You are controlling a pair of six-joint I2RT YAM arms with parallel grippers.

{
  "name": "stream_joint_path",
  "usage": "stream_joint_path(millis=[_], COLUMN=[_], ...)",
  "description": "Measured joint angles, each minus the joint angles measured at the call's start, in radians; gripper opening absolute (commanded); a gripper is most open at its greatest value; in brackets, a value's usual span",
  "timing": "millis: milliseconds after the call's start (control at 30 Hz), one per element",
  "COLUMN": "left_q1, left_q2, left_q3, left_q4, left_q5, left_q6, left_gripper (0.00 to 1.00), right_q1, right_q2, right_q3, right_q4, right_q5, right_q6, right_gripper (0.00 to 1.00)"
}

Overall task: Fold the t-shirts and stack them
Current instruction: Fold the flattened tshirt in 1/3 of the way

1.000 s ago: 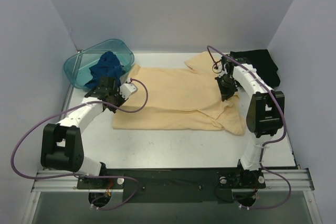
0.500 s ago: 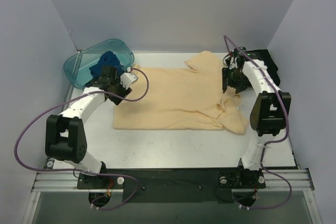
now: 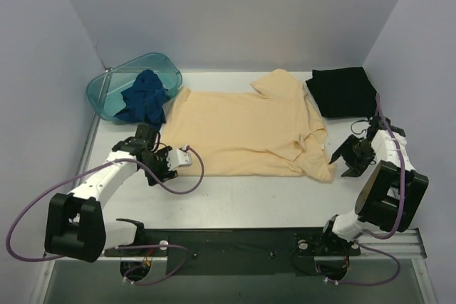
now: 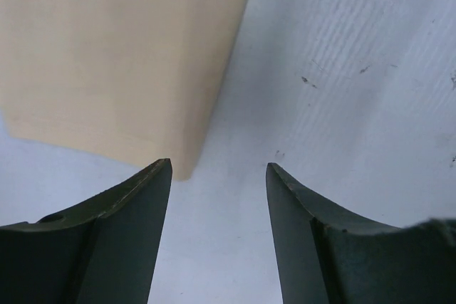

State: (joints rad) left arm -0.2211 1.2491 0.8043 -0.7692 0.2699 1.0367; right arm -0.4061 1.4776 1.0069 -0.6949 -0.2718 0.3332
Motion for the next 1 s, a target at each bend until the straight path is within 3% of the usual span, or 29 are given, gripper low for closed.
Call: stream_joint_path(millis=[133, 300, 367, 400, 433, 467, 500, 733, 1000], left_q1=[-0.001, -0.007, -0.010, -0.011, -0.013, -0.013, -0.013, -0.018, -0.040], left_q2=[0.030, 0.050, 0.044, 0.043, 0.042, 0.041, 0.042, 0.034, -0.124], left_q3=[-0.106, -0.173, -0.191, -0.201, -0.209, -0.219, -0.234, -0.256, -0.148], left_q4=[0.066, 0.213, 0.271, 0.305, 0.336, 0.363, 0.395, 0.425, 0.023], left_q5=[-0.013, -0.042, -0.049, -0.052, -0.058, -0.062, -0.067, -0.092, -0.048], left_q6=[0.053, 0.087, 0.095, 0.099, 0.100, 0.098, 0.101, 0.120, 0.124], left_gripper=[0.66, 0.62, 0.53, 0.41, 0.34, 0.14, 0.01, 0.00, 0.00], right_q1=[-0.057, -0.069, -0.070, -0.070, -0.071, -0.075, -0.081, -0.173, -0.257], right_q2=[0.024, 0.090, 0.116, 0.125, 0.132, 0.132, 0.133, 0.132, -0.020], right_q3=[-0.098, -0.140, -0.165, -0.177, -0.186, -0.191, -0.196, -0.199, -0.197], right_q4=[0.059, 0.155, 0.193, 0.207, 0.214, 0.219, 0.232, 0.248, 0.166], right_q5=[-0.044, -0.088, -0.108, -0.115, -0.127, -0.134, -0.140, -0.167, -0.143], right_q6=[0.050, 0.114, 0.140, 0.151, 0.164, 0.172, 0.182, 0.189, 0.195], right_gripper=[0.51, 0.40, 0.31, 0.18, 0.12, 0.00, 0.00, 0.00, 0.00])
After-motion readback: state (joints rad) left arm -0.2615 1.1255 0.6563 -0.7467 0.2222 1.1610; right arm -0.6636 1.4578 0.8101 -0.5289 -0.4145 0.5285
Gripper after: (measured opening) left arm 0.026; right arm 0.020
